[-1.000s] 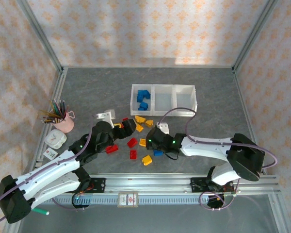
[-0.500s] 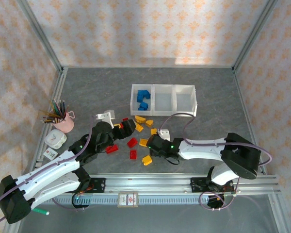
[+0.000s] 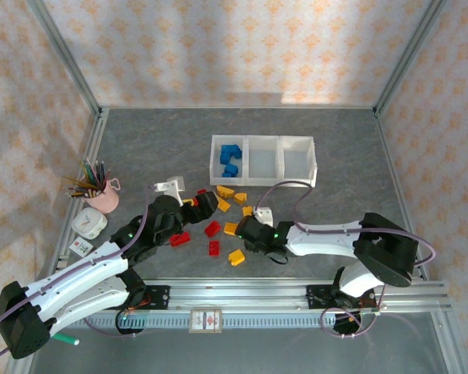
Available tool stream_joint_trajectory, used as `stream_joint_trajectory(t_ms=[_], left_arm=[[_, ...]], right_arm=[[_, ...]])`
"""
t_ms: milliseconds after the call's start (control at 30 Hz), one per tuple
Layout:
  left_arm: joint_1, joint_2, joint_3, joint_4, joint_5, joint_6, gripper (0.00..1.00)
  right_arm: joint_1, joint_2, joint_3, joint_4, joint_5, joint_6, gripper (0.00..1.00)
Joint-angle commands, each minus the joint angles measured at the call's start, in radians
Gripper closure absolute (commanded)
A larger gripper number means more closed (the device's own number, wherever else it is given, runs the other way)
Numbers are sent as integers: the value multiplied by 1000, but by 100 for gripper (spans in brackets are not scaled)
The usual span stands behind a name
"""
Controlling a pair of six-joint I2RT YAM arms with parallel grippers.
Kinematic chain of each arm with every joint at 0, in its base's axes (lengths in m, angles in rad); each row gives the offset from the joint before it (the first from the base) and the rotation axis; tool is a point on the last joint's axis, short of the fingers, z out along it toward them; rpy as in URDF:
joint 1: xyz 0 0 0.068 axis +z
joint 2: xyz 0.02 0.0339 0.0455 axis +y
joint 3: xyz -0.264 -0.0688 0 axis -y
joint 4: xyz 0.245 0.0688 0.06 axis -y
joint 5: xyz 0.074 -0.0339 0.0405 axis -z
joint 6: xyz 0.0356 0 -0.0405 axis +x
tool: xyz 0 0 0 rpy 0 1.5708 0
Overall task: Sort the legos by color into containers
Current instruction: Pick up the lego from the bottom-center of the table, then place the lego in the container.
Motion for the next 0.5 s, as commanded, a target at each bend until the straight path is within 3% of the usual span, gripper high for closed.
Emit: stream_joint_trajectory(t_ms=[0, 233, 467], left_arm=[[-7, -13, -4, 7, -21, 33, 1], [18, -30, 49, -53, -71, 87, 1], [109, -39, 72, -69, -20, 113, 1]], right_arm=[[4, -61, 66, -52, 83, -25, 60], [-91, -43, 208, -33, 102, -141, 61], [-207, 129, 429, 30, 88, -270, 61]])
